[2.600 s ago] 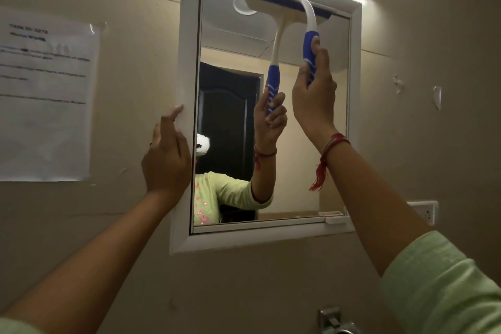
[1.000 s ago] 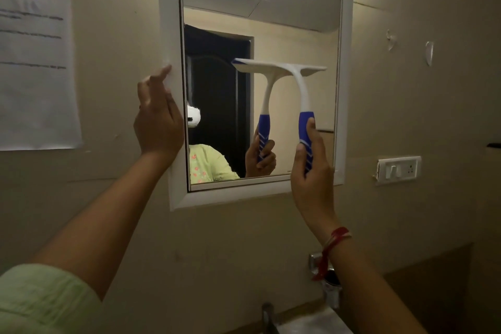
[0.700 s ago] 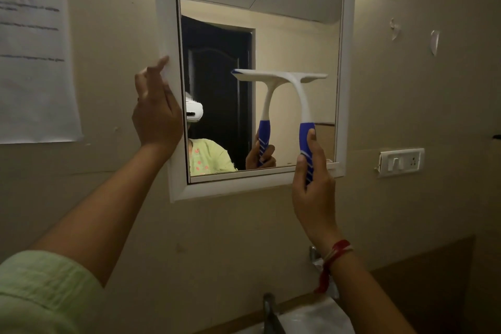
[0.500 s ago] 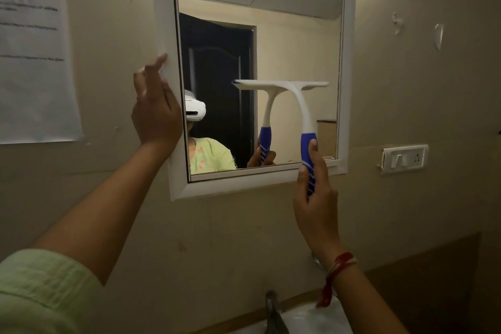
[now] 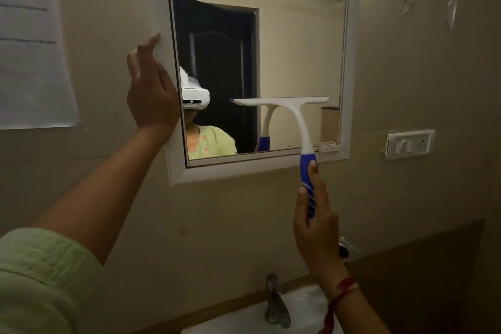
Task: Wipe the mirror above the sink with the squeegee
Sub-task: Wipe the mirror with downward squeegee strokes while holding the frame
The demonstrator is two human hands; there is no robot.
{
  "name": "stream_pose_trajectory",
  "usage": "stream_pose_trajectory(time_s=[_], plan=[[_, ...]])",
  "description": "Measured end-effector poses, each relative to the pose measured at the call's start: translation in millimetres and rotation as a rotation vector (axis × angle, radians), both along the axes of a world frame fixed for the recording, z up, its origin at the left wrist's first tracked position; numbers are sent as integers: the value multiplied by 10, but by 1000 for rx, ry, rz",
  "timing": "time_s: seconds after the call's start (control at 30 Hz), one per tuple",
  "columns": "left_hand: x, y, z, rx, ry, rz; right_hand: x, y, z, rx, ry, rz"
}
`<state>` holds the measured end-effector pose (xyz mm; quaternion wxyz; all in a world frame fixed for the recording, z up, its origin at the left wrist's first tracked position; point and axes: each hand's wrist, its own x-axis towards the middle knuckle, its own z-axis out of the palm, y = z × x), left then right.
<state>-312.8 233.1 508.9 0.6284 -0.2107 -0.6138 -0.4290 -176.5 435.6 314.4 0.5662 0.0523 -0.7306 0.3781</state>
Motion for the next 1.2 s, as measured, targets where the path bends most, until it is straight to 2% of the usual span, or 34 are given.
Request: stream_pose_trajectory(time_s=[0.8, 1.07, 1.2], plan=[[-43, 8, 8, -26, 0, 19, 282, -57, -682, -9, -76, -43], [-25, 10, 15, -33, -8, 50, 361, -6, -682, -7, -102, -27], [-9, 6, 14, -24, -13, 42, 380, 47, -579, -90, -46, 64]])
